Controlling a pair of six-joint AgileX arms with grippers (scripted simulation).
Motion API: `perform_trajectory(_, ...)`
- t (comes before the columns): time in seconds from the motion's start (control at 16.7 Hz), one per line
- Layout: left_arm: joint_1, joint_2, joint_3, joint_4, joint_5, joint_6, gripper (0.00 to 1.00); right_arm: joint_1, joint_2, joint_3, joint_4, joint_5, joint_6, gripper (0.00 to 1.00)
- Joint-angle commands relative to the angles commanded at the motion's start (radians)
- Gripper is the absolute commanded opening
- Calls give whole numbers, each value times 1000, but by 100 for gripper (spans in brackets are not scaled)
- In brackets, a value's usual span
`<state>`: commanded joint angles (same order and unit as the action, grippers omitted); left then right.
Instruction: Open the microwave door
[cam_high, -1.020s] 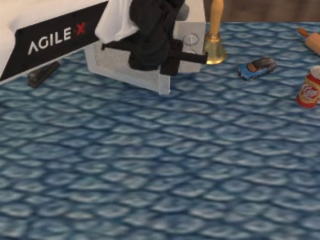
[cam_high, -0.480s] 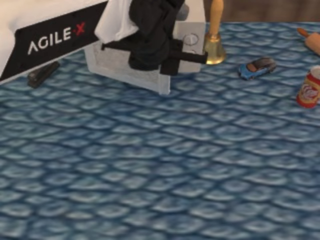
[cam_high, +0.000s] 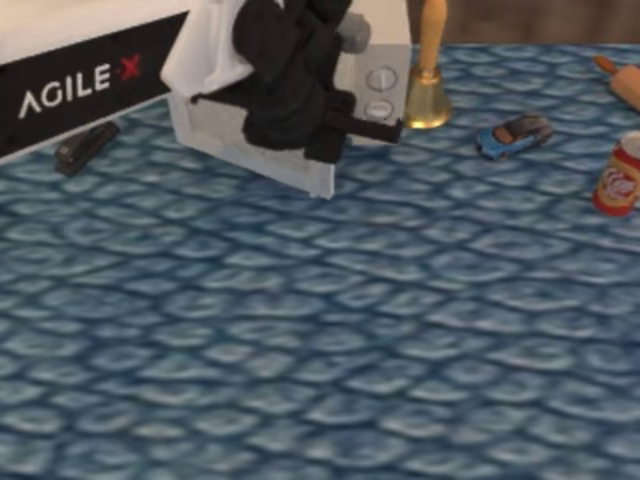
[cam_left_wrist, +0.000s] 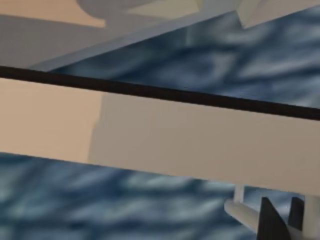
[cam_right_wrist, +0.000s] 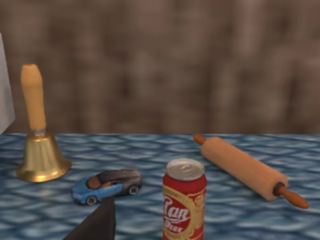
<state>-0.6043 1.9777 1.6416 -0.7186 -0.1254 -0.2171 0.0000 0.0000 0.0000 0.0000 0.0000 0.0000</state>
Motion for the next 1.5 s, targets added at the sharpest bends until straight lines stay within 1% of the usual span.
perform_trajectory(0.12, 4, -11, -16, 7, 7, 15, 0, 0, 0, 0, 0, 0, 0, 100)
perform_trajectory(1.5, 4, -11, -16, 7, 7, 15, 0, 0, 0, 0, 0, 0, 0, 100)
